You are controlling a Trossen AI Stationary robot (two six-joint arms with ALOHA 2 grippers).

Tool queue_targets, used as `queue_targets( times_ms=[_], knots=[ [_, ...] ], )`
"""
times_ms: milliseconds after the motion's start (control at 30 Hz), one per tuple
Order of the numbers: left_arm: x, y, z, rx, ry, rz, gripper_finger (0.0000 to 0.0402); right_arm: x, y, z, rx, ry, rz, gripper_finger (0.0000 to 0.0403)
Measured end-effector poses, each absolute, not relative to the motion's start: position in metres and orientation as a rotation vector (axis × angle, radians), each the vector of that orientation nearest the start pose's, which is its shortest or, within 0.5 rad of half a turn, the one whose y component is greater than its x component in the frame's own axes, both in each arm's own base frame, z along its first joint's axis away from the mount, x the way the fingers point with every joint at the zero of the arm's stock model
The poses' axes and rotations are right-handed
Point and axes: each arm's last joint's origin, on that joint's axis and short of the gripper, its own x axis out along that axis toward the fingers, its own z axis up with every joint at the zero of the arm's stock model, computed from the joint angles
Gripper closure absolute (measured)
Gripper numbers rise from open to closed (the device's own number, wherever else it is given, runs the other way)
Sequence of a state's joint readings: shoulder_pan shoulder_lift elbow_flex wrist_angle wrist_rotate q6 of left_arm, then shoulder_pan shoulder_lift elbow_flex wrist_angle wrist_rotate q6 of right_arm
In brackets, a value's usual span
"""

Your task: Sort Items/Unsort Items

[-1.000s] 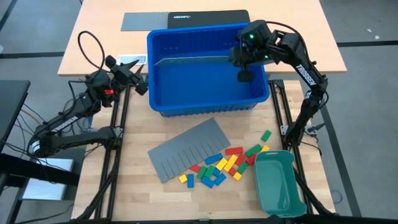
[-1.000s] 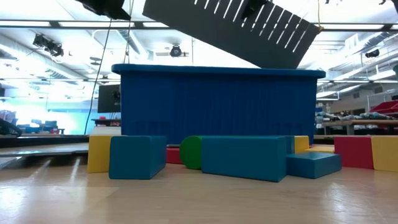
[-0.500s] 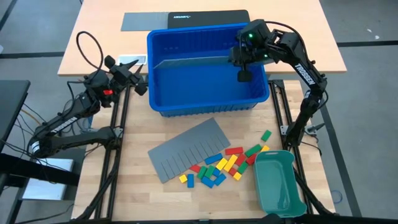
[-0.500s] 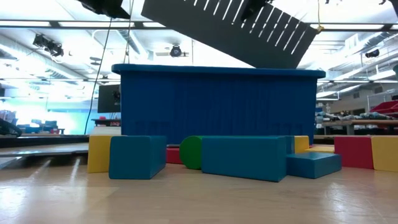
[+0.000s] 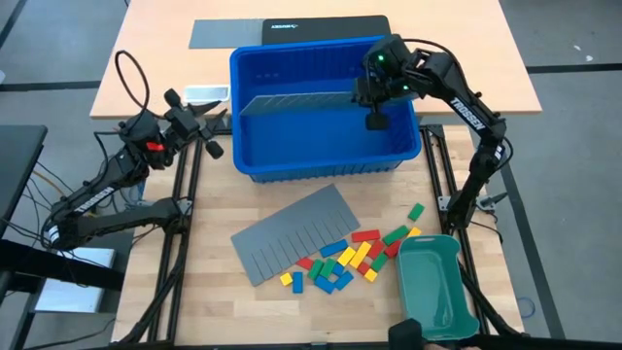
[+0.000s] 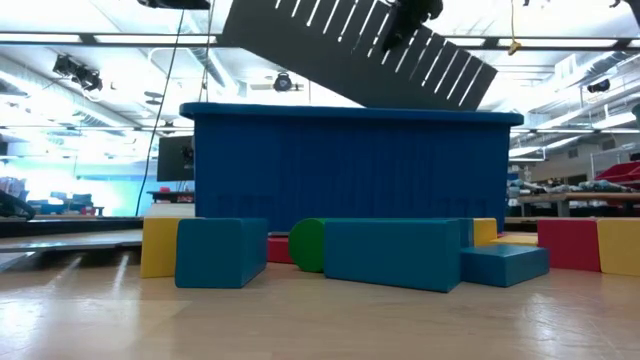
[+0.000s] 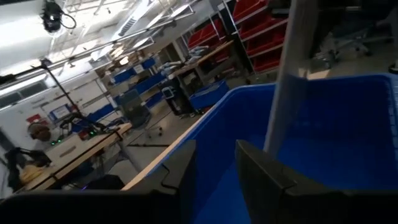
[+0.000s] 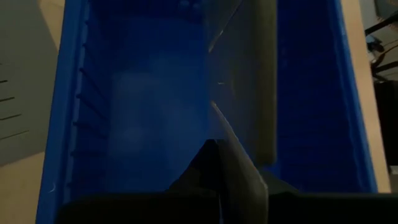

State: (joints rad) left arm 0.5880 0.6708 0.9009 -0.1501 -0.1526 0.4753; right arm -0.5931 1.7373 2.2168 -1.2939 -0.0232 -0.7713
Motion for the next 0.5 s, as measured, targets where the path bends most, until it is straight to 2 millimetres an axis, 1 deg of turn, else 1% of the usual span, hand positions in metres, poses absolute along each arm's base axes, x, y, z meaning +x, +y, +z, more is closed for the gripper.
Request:
queue_targets(
  times_ms=[233,400,500],
  knots=[
    [0.112,0.079,0.388,0.46,0.095,0.707,0.0285,0.273,-0.193,0.44,-0.445,0.976,-0.197,0.0403],
    [0.112,0.079,0.389,0.461,0.091,0.706,0.0285,0.276,-0.197,0.432,-0.443,0.976,-0.202,0.0403],
    [0.112,0.079,0.389,0.462,0.091,0.706,0.0285,0.277,-0.198,0.432,-0.45,0.973,-0.205,0.0403]
  ],
)
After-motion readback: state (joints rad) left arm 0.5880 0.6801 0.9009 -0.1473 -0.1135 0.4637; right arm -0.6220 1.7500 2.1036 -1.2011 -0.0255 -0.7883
